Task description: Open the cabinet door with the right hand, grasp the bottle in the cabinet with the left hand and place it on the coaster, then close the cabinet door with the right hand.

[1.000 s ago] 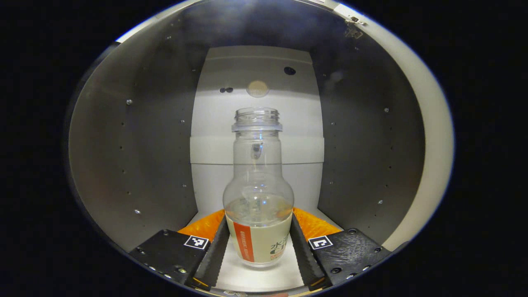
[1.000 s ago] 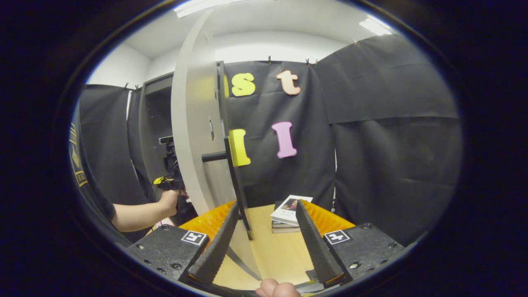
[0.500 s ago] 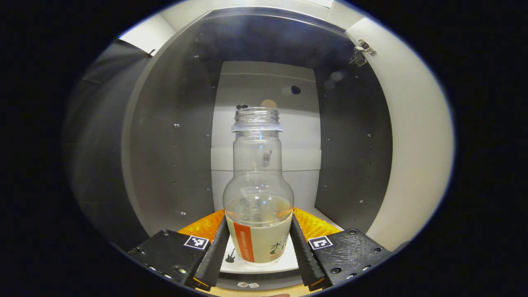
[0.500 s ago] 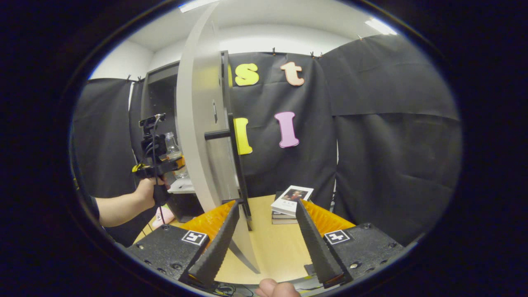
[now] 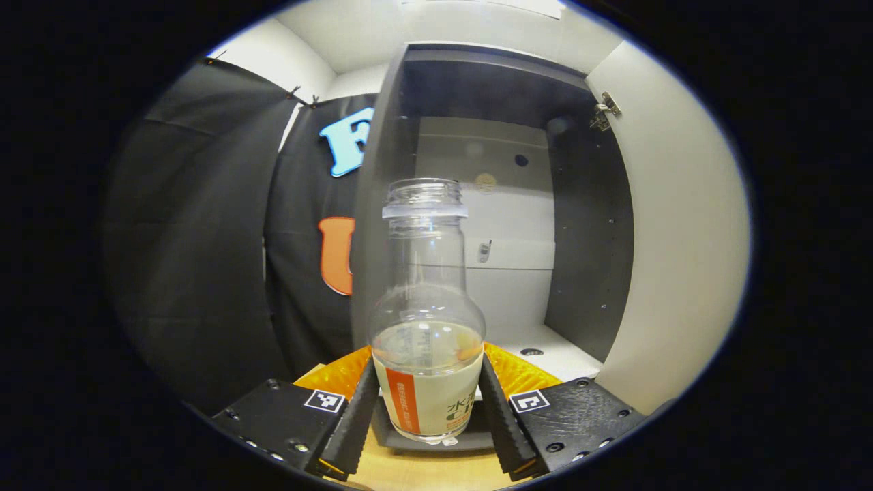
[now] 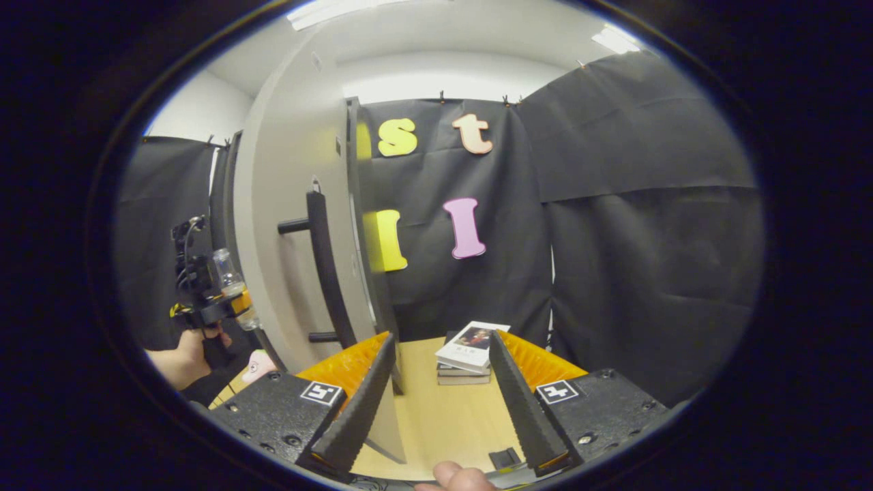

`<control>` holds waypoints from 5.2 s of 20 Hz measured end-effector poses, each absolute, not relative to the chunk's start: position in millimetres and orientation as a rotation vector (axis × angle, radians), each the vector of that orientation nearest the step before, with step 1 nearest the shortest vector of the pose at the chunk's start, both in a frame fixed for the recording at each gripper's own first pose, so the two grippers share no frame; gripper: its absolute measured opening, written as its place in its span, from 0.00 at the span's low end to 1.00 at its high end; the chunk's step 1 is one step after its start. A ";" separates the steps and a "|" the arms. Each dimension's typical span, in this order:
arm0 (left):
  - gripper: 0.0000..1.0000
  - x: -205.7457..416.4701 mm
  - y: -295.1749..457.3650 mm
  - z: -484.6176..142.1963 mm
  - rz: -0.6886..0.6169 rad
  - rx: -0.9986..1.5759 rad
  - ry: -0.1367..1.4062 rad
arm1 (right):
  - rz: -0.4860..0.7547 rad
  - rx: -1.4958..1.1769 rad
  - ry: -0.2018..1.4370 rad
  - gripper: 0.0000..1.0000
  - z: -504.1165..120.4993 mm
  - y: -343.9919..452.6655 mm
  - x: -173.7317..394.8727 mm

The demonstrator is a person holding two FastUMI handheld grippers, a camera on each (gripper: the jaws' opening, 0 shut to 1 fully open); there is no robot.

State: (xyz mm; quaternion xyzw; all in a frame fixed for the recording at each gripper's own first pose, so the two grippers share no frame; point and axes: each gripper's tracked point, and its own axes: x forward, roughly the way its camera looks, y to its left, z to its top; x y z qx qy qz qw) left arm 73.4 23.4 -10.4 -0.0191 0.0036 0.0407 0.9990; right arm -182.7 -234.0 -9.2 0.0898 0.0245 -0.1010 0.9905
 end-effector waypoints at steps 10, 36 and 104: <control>0.72 -29.6 76.7 -160.7 0.200 0.114 0.006 | -0.391 0.079 0.222 0.89 -124.1 -275.6 -155.1; 0.97 -52.3 133.2 -339.4 0.408 0.011 0.097 | -0.422 0.021 0.444 0.92 -194.5 -278.2 -146.5; 0.96 -133.8 153.1 -14.4 0.314 0.098 0.035 | 0.334 0.278 0.021 0.92 27.4 93.9 27.2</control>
